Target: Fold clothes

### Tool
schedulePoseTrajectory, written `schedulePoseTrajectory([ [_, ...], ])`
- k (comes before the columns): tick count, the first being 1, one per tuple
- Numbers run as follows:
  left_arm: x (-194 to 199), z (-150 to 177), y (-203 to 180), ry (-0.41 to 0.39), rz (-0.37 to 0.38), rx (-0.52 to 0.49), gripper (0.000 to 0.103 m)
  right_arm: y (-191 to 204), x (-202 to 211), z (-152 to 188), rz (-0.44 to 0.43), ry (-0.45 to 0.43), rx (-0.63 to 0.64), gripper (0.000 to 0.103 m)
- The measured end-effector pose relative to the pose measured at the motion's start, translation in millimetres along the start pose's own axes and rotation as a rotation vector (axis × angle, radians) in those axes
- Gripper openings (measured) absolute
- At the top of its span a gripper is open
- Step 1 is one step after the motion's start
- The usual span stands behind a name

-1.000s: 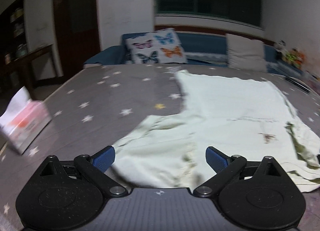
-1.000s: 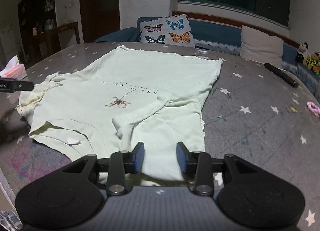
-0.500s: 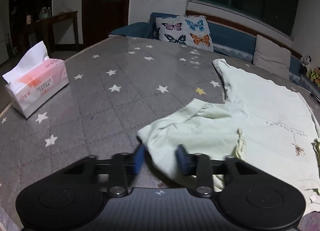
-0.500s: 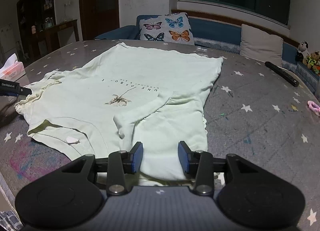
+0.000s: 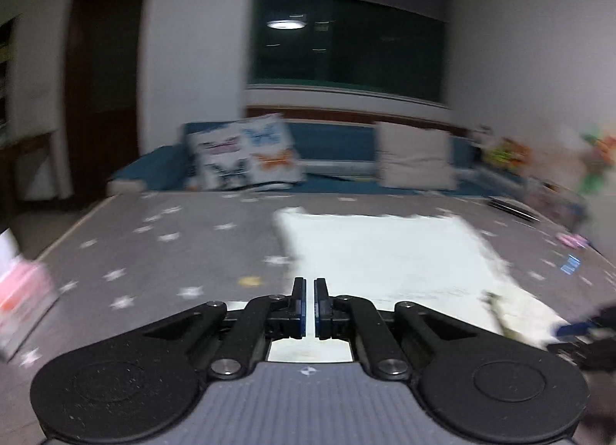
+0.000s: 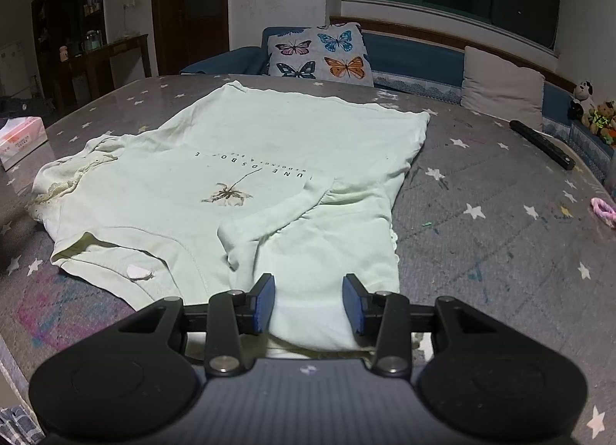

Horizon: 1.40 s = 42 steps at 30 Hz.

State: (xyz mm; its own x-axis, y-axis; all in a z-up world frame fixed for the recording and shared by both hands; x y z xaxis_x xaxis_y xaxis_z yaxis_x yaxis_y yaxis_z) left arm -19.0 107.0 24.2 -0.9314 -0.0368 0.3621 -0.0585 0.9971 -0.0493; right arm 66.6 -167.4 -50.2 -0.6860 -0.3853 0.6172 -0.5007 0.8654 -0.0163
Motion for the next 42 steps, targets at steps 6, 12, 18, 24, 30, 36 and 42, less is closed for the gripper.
schedulePoseTrajectory([
  [6, -10.4, 23.2, 13.1, 0.099, -0.105, 0.075, 0.008, -0.5, 2.0, -0.4, -0.008, -0.003, -0.004, 0.04],
  [12, -21.3, 35.2, 65.8, 0.161, -0.333, 0.177, 0.048, -1.3, 0.6, -1.1, -0.014, -0.003, -0.001, 0.042],
  [18, -35.6, 51.4, 99.9, 0.225, -0.404, 0.293, 0.051, 0.0, 0.6, -0.7, -0.014, -0.004, -0.002, 0.043],
  [24, -41.3, 54.8, 110.0, 0.209, -0.379, 0.336, 0.017, 0.6, 0.8, -1.6, -0.011, -0.002, -0.001, 0.043],
  [30, -29.3, 33.4, 102.7, 0.113, -0.319, 0.347, 0.006, 1.6, 1.1, -2.7, -0.008, -0.005, -0.004, 0.043],
  [36, -11.8, 3.0, 50.7, 0.009, -0.137, 0.2, 0.006, 2.1, 8.5, -10.3, -0.005, -0.031, 0.005, 0.043],
  [42, -15.4, 2.0, -8.5, 0.035, 0.061, 0.048, 0.006, 7.1, 13.3, -19.8, -0.03, -0.056, 0.013, 0.043],
])
Point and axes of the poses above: each gripper's, at about its wrist camera, not at the fingertips, and x roughly against the way its jaws point, y to its left, z to its underside, the point moved 4 cm from there along -x, roughly the way its jaws point, and after that the axes turned 4 degrees about -y, right-handed, at the moved point
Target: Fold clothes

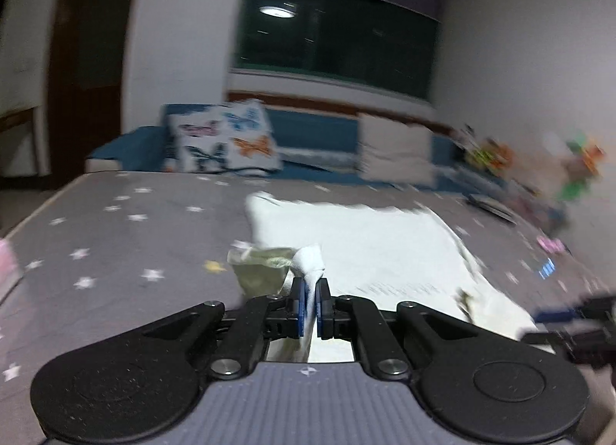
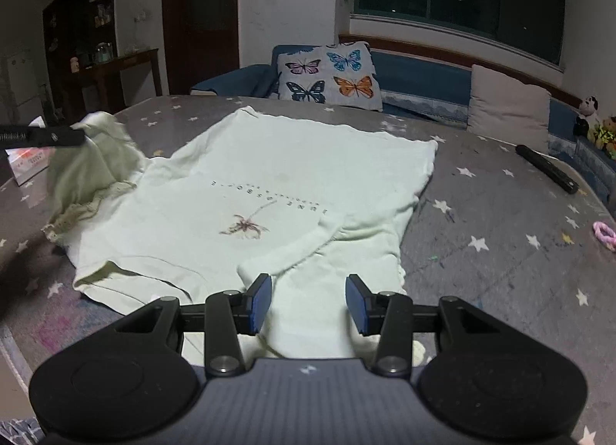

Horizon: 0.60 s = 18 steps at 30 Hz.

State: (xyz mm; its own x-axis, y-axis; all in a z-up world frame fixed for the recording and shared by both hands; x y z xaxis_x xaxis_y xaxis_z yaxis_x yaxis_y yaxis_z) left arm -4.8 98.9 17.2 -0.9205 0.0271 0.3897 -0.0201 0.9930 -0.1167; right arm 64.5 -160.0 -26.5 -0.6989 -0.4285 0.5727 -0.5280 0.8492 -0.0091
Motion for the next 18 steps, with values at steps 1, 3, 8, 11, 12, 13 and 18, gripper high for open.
schedulePoseTrajectory([
  [1, -3.4, 3.4, -7.1, 0.02, 0.026, -0.02, 0.006, 1.1, -0.5, -0.7, -0.004, 0.0, 0.001, 0.043],
  [3, -11.0, 9.8, -18.6, 0.065, 0.052, -0.052, 0.008, 3.1, -1.7, -1.7, -0.012, 0.0, 0.004, 0.043],
  [8, -19.3, 26.3, -27.6, 0.162, 0.111, -0.086, 0.012, 7.1, -3.5, -3.1, -0.031, 0.005, 0.012, 0.043],
  [11, -14.9, 19.2, -24.1, 0.157, 0.126, -0.087, 0.012, 9.6, -4.2, -6.1, -0.043, 0.006, 0.014, 0.043],
  [12, -13.2, 14.0, -20.6, 0.148, 0.129, -0.078, 0.012, 9.9, -4.6, -7.5, -0.048, 0.006, 0.016, 0.043],
  [13, -13.5, 9.1, -16.1, 0.139, 0.13, -0.068, 0.013, 10.3, -5.0, -8.9, -0.053, 0.006, 0.017, 0.043],
  [18, -28.4, -3.3, 8.6, 0.122, 0.033, -0.081, 0.013, 16.1, -11.5, -17.5, -0.08, 0.001, 0.024, 0.043],
])
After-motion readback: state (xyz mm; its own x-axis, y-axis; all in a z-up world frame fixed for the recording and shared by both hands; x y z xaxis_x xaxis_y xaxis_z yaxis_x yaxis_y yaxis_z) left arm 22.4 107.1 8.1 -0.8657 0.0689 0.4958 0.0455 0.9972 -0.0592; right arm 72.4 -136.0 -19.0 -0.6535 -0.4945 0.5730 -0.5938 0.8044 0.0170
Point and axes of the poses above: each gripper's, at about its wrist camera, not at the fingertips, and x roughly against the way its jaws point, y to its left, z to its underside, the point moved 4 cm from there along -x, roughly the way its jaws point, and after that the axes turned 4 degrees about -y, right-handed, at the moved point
